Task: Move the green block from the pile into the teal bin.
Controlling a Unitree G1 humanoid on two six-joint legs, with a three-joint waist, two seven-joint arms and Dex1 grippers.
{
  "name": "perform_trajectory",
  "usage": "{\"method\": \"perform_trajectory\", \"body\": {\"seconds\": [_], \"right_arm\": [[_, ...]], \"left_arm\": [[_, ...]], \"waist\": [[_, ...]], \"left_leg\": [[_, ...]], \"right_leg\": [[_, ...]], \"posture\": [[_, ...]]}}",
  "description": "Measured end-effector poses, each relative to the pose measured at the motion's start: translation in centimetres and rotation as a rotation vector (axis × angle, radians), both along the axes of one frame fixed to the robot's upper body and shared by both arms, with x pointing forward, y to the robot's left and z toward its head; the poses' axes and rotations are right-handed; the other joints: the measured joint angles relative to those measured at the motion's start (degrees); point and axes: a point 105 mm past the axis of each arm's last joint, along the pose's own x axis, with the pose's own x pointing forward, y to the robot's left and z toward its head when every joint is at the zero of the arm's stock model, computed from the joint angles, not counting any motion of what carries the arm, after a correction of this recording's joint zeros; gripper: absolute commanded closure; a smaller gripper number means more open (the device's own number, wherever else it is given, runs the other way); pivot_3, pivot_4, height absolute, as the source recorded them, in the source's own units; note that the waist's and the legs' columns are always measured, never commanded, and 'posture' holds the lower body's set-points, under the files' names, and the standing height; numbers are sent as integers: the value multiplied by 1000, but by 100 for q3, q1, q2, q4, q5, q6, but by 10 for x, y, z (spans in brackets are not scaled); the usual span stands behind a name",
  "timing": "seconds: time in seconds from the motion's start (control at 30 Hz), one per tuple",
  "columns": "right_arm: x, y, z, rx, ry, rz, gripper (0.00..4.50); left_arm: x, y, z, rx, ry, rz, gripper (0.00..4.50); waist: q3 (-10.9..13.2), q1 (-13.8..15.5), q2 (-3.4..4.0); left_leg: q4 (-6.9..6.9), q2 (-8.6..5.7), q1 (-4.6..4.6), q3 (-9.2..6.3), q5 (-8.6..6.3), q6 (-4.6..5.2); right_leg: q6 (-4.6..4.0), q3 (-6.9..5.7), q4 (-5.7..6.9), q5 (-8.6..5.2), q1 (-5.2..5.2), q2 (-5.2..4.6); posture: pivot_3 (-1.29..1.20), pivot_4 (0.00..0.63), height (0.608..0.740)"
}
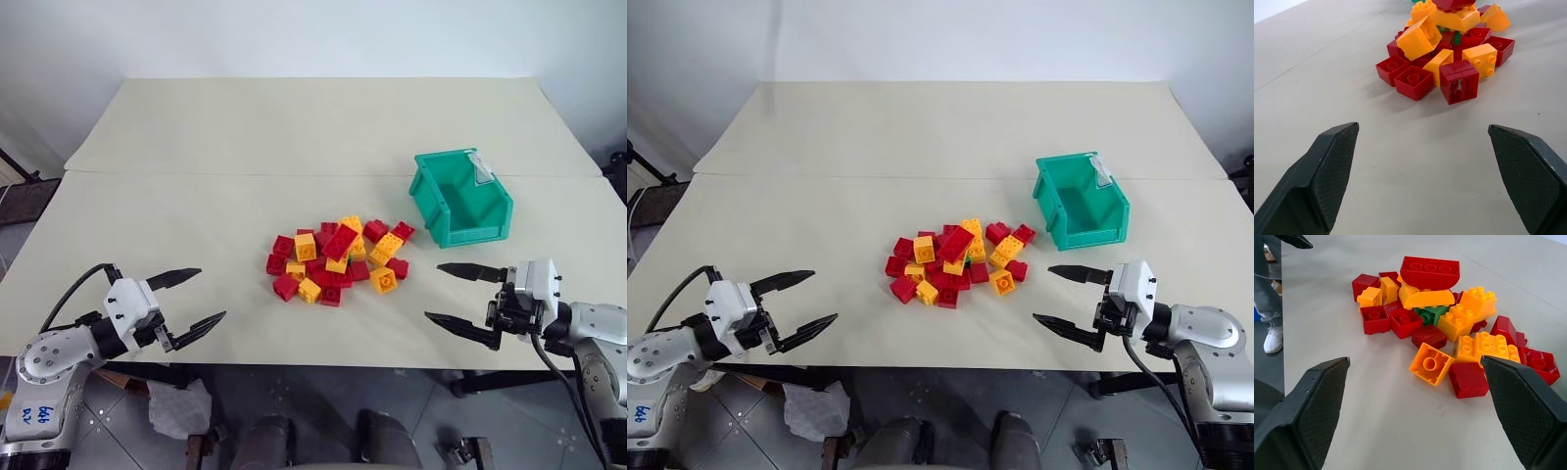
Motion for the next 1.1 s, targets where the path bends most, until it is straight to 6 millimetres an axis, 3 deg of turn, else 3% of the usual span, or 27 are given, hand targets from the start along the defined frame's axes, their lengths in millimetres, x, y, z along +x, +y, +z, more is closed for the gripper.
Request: {"method": "perform_trajectory", "body": {"seconds": [0.17,0.27,0.5,0.67,0.97,1.1], "right_arm": [[3,2,-3,-7,12,-2,12],[6,9,-5,-2,47,5,543],[16,62,9,5,37,111,2793],[24,99,0,-38,37,162,4469],[52,156,-14,-68,47,111,4469],[73,155,-14,-91,7,10,4469]], "left_arm": [[0,-1,-1,-41,38,-4,0],[0,-2,0,-80,54,-15,0],[-5,-19,11,-126,-7,-114,0],[-7,-23,12,-128,-8,-136,0],[-10,-30,7,-157,3,-124,0],[-10,-30,7,-161,1,-106,0]], "waist": [[0,-3,0],[0,-4,0],[0,-17,0],[0,-12,0],[0,-46,0],[-1,-45,0]], "left_leg": [[0,1,0,-1,0,0],[1,1,0,-1,0,0],[3,7,-1,-2,-3,-6],[4,4,-3,-2,-3,-6],[4,5,-3,-4,-3,-6],[4,2,-3,-6,-3,-6]], "right_leg": [[0,0,2,0,-1,0],[0,0,2,0,-1,0],[-2,-2,3,1,-3,3],[-2,-3,4,1,-5,2],[-2,-4,15,1,-11,4],[-2,-4,16,1,-12,4]], "posture": [[0,150,740],[0,150,740],[0,150,740],[0,150,740],[0,150,740],[0,150,740]]}}
